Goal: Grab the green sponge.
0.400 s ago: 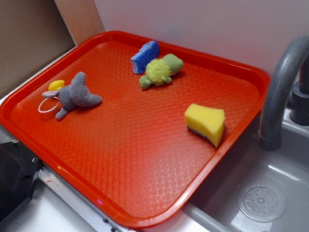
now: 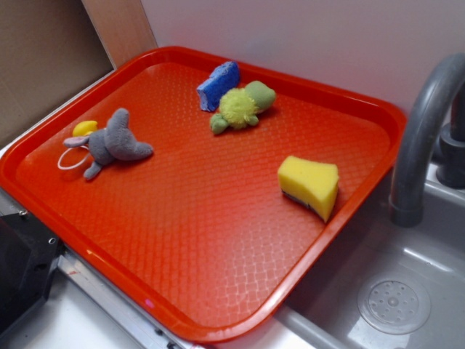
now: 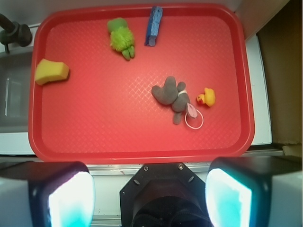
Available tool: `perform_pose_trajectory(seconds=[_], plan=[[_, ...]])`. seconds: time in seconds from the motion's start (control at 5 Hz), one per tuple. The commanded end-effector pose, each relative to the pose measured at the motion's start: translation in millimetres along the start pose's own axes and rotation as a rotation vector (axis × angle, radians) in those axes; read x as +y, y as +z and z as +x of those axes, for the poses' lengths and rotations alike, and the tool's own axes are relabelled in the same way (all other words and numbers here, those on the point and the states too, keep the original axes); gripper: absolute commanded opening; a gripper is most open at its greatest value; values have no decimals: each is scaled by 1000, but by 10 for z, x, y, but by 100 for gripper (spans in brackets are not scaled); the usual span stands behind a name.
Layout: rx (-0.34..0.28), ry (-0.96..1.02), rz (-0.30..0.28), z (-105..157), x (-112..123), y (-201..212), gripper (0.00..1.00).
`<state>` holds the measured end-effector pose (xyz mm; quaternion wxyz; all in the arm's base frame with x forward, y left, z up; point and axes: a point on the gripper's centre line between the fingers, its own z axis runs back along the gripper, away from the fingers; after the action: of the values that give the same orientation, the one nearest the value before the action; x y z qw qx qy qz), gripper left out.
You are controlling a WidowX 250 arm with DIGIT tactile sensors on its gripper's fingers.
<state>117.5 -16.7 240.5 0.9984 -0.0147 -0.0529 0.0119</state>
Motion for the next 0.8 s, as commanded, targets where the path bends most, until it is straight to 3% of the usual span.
perform_pose_trajectory(seconds=[0.0,0.2,0.4,0.6], plan=[[-26,-464,154,329,-193,-79,100],[-148,-700,68,580,-362,-339,100],[-149,-946,18,833,-623,-681,100],[-235,-1175,-110,1036,-870,-941,100]])
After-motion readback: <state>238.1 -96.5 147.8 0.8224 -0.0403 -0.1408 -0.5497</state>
